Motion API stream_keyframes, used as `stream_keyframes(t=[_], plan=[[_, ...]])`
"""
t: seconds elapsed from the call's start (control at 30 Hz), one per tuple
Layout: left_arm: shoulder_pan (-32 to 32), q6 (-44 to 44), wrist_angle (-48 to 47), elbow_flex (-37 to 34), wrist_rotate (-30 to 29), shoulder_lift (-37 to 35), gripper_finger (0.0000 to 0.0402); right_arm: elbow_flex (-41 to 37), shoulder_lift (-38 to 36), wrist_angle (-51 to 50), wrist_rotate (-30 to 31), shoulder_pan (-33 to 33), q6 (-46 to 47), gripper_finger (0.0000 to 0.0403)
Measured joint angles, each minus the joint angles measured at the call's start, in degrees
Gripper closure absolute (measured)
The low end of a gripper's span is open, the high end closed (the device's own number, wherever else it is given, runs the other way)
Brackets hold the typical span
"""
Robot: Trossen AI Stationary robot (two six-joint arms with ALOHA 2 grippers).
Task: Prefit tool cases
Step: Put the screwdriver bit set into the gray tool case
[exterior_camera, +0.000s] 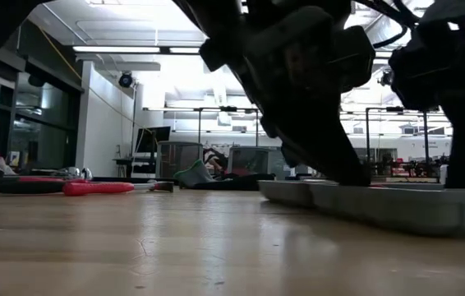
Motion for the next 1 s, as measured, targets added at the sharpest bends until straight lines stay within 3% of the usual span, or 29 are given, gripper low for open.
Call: stream_keyframes(t=[0.77,1.0], plan=[[-1.01,-2.53,-1.34,-0.33,-0.04,-1.20,0.0402,0.00,-0.02,-0.74,5.28,-2.66,-1.51,0.0403],[-1.67,-2.31,-1.16,-0.42,-0.25,-1.16,0.0402,0.00,-0.02,0.03,3.74,-5.05,-5.79,0.0403]])
